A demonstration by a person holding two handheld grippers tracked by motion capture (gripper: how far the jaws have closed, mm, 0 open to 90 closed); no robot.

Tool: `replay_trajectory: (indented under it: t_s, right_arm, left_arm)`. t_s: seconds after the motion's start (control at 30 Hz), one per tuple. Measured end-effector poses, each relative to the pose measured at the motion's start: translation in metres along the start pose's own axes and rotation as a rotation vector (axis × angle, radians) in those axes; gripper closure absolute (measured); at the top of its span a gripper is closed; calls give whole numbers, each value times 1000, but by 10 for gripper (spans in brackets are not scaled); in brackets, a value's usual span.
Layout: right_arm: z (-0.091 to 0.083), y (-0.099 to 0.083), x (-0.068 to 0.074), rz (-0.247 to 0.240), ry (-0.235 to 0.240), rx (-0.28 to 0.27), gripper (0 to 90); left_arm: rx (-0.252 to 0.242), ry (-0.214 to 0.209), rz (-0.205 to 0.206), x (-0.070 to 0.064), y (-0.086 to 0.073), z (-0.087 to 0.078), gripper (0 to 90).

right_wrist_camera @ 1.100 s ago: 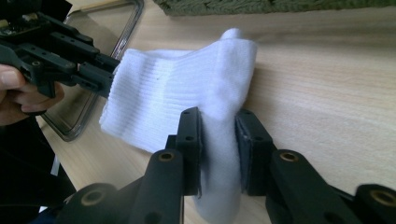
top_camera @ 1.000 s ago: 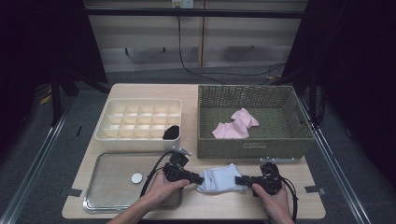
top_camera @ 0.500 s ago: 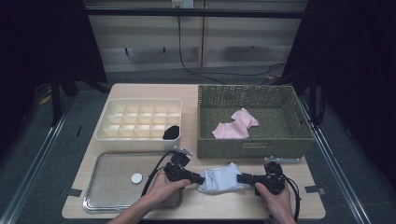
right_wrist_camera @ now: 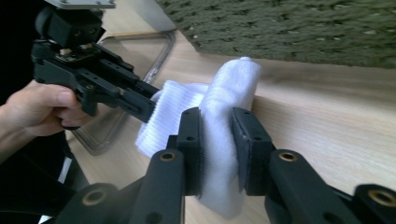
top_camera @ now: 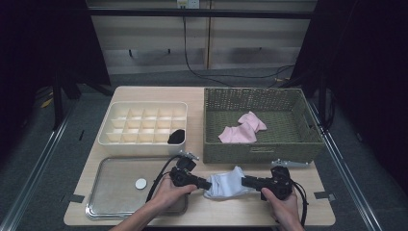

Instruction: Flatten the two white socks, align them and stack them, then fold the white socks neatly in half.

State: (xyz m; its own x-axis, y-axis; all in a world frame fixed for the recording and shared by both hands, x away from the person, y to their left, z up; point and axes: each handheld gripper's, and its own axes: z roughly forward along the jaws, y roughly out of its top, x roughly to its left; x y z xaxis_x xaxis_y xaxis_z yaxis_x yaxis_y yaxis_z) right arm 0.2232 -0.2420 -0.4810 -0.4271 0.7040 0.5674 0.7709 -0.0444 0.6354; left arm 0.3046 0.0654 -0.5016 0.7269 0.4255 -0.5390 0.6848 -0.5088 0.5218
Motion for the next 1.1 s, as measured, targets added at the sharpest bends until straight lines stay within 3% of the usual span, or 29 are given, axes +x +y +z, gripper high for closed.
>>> replay_trajectory:
  t_s: [0.2,0.6,1.1]
  right_arm:
    - [6,3,4,-6,21,4,772]
    - [21,7,13,-18,58,44,784]
    - [30,16,22,-57,70,88,793]
  left_arm:
    - [1,-13,-7,2,0,0,760]
    - [6,6,7,0,1,0,765]
    - [11,7,8,0,2,0,765]
